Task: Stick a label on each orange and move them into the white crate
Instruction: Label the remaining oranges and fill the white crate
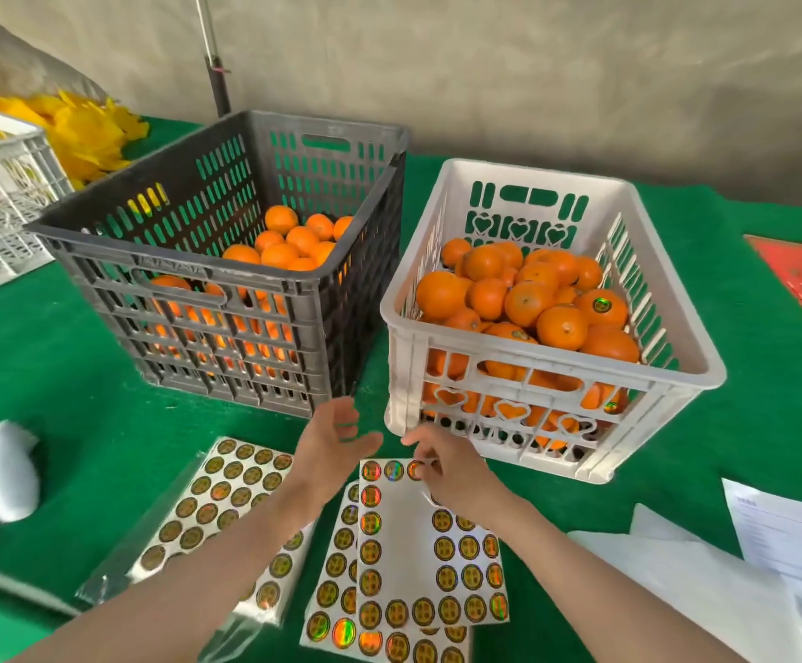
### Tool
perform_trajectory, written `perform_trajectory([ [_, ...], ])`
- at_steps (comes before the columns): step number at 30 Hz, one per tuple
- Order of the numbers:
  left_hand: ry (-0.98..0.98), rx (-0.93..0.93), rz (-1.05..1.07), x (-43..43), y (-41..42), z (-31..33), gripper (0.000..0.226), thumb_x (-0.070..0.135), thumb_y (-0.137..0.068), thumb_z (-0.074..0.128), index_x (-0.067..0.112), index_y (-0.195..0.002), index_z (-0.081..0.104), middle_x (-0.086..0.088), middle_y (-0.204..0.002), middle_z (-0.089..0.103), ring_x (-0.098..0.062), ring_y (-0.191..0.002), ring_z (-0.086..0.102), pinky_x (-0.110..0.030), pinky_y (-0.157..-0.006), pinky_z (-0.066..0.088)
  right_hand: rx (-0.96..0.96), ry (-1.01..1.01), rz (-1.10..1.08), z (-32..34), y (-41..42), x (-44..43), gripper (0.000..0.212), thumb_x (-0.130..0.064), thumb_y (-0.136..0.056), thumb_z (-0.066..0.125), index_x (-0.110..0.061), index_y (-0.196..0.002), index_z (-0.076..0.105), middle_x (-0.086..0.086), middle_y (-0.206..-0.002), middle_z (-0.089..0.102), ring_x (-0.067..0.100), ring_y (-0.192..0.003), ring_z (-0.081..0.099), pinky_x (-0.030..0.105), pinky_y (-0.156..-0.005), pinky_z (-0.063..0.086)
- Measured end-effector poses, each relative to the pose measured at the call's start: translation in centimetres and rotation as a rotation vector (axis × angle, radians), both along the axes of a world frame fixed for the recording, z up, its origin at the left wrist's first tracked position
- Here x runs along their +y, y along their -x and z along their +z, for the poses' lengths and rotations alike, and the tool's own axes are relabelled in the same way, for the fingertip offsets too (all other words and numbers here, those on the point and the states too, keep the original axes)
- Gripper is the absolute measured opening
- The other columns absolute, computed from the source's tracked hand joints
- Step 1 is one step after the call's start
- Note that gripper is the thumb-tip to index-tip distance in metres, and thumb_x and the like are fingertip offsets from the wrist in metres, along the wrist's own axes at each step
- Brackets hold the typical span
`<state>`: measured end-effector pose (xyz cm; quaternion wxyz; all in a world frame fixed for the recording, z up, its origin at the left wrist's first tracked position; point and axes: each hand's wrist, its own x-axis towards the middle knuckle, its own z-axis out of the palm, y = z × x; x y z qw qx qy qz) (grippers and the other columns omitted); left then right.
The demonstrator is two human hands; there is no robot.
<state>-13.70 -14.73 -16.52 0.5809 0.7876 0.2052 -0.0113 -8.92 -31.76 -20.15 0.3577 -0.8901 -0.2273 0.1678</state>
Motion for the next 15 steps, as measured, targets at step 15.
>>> perform_trajectory([
  [15,0.686,0.309,-0.188,-0.5,1.3,-1.6,0.029,0.004,-0.085,0.054,0.003,-0.112,0.065,-0.022,-0.112,0.068,-0.038,-0.100,0.065,-0.046,-0.091,0.050,-0.452,-0.053,-0.198,1.4,3.1,-1.6,0.013,-0.017,-0.085,0.068,-0.007,-0.092,0.069,0.002,-0.107,0.054,0.015,-0.108,0.044,0.007,-0.093,0.021],
])
